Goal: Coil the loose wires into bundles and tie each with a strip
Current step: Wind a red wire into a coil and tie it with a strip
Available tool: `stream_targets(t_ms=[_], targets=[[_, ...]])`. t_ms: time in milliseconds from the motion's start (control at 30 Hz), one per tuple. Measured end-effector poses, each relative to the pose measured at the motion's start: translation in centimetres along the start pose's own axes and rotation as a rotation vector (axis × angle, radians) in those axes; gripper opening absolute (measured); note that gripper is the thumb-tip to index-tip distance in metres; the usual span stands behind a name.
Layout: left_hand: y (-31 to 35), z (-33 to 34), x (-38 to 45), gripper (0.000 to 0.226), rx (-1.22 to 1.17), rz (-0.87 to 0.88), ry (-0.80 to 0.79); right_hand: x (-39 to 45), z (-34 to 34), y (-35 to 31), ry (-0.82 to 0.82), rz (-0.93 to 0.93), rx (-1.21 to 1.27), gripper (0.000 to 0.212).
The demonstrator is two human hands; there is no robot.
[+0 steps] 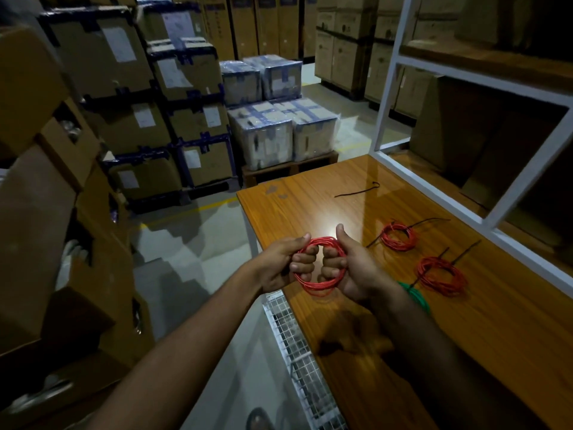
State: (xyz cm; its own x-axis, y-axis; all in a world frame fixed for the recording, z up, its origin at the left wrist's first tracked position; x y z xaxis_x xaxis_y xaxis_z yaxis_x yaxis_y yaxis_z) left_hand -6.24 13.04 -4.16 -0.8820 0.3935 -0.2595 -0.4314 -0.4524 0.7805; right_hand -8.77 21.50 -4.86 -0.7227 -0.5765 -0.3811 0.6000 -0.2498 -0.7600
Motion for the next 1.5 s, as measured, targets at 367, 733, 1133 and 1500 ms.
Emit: stream_targets(t_ms=[367,733,1133,1500], targets=[[4.2,-5.1,8.7,0.058,-0.082,-0.126,-0.052,9.2,-1.2,-7.3,0.303,-0.405,-0.476,0.043],[8.3,-12.7,14.6,0.054,-0.028,-0.033,0.316,18.6,-9.9,-13.6,0.689,-0.250,-0.669,0.030],[13.7,-15.7,14.4,0.040,0.160,0.183,0.477,22.6,-20.5,-20.4,1.114,-0.075,-1.148,0.043],[14.3,-14.1,12.8,0.034,0.175,0.255,0.487,23.1,-17.0,-18.4,0.937,-0.298,-1.271,0.016]])
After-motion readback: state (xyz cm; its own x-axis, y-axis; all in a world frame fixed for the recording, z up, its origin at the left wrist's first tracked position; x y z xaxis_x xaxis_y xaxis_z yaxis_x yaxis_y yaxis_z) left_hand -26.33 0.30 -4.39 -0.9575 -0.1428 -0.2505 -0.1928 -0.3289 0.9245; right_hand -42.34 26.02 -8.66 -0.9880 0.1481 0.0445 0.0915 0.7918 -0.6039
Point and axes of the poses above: each hand's wrist, its own x-axis towards the middle knuckle, its own z-axis out of the palm, y = z × x, the point moved 9 cm from there along x, towards the middle knuckle, and after that the axes turned 1 degree about x, right-handed, at the moved point
